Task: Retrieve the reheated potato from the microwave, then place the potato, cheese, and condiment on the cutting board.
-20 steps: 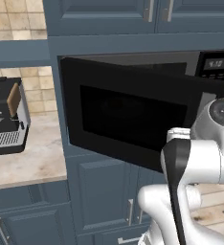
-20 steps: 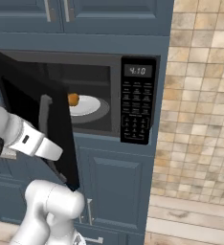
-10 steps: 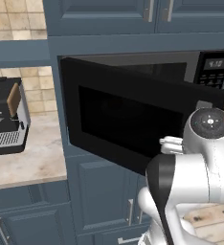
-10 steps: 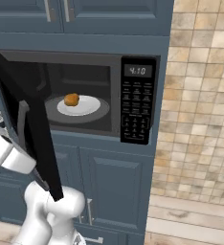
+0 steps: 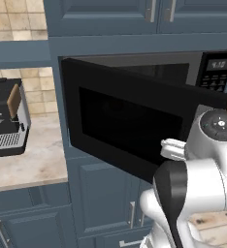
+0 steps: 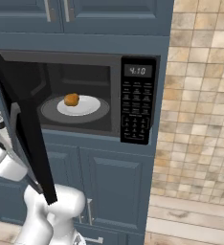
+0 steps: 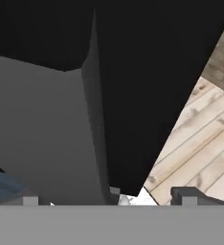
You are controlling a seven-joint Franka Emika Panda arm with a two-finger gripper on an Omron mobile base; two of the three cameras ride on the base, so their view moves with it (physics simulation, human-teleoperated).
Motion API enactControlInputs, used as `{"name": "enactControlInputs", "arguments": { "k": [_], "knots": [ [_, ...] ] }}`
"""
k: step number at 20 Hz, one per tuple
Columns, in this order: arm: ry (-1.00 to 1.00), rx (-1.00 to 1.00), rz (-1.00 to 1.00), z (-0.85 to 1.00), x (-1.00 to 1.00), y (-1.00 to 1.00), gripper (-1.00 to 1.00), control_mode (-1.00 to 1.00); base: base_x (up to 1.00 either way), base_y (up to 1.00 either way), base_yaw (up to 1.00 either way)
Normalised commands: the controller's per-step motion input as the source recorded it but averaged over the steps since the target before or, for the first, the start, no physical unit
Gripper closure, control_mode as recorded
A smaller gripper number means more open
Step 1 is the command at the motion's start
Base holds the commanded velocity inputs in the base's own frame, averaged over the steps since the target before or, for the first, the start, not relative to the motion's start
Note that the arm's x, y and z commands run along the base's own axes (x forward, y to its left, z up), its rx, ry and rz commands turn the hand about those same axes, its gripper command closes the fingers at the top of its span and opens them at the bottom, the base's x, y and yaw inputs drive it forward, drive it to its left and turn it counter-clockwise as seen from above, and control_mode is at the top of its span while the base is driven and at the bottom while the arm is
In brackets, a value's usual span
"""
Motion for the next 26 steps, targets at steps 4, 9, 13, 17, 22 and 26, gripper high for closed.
{"name": "enactControlInputs", "arguments": {
  "k": [4, 9, 13, 17, 22, 26],
  "knots": [
    [0.0, 0.28, 0.23, 0.0, -0.49, -0.2, -1.0, -1.0, 0.0, 0.0, 0.0],
    [-0.03, 0.21, 0.33, 0.01, -0.48, -0.15, -1.0, -1.0, 0.0, 0.0, 0.0],
    [-0.19, 0.15, 0.4, 0.0, -0.32, -0.11, -1.0, -1.0, 0.0, 0.0, 0.0],
    [-0.14, 0.2, 0.32, 0.13, -0.17, -0.21, -1.0, -1.0, 0.0, 0.0, 0.0],
    [-0.07, 0.31, 0.19, 0.05, 0.0, -0.3, -1.0, -1.0, 0.0, 0.0, 0.0],
    [-0.11, 0.45, 0.09, -0.01, -0.01, -0.31, -1.0, -1.0, 0.0, 0.0, 0.0]
  ]
}}
